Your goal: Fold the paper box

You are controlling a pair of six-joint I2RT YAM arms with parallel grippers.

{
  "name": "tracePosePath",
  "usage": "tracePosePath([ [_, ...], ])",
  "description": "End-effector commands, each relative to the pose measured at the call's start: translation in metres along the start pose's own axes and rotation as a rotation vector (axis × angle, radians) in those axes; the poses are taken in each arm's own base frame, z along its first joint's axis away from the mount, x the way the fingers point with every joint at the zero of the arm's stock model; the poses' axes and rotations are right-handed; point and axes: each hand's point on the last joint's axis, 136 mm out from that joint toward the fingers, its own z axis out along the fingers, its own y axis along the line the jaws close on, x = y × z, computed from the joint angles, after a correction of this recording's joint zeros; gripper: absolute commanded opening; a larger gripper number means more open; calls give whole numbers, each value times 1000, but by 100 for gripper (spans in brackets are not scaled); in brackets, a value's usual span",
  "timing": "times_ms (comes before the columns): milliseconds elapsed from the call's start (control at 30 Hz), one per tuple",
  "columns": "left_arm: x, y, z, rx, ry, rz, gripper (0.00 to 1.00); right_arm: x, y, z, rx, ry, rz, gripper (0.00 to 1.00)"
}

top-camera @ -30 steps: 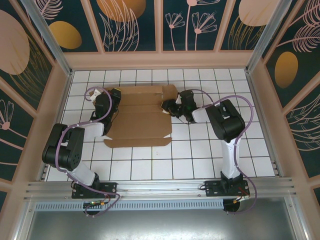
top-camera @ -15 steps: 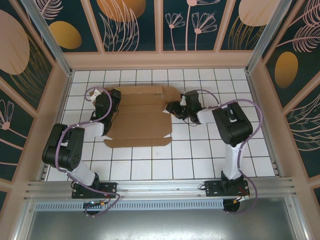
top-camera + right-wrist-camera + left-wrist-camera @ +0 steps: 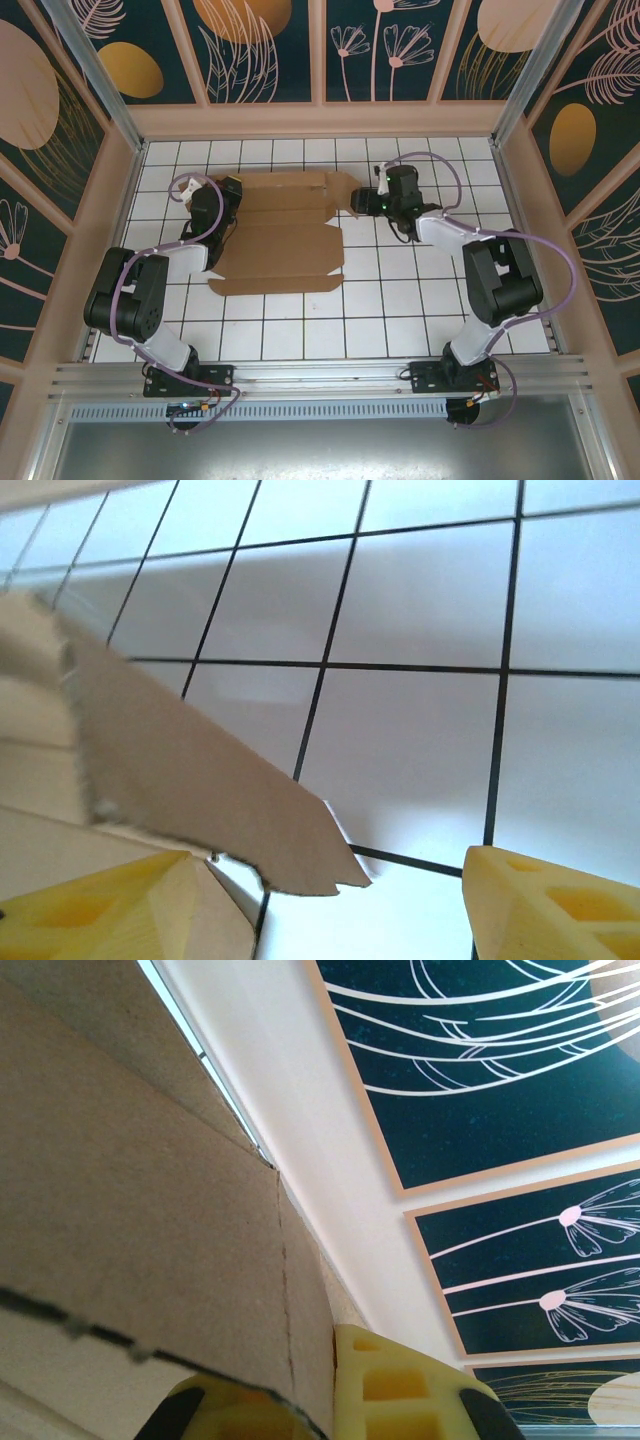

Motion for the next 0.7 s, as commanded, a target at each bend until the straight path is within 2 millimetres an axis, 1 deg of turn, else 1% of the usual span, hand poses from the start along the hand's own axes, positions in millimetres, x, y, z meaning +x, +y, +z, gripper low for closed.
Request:
tracePosePath([
  [0,15,50,-1,-175,55,17,0,-8,10,2,46,7,-352,72],
  [67,17,50,-1,-174,60,15,0,-15,8,11,54,21,-398,71],
  [133,17,50,-1,-173,60,14,0,-25,1,21,81,33,-410,66],
  [200,17,51,-1,-174,60,14,0,-27,-3,30,77,68,-401,55],
  [300,18,51,0,-172,71,12,0,-23,3,41,41,120,-401,38],
  [433,19,51,1,-169,74,3,0,-18,14,42,-3,140,-360,18],
  [467,20,51,1,-168,76,2,0,-18,16,42,-4,138,-339,14],
  [567,21,51,1,-164,81,-3,0,-25,22,41,-3,116,-224,7],
  [667,22,51,1,-162,84,-6,0,-38,31,38,-3,71,-79,7],
])
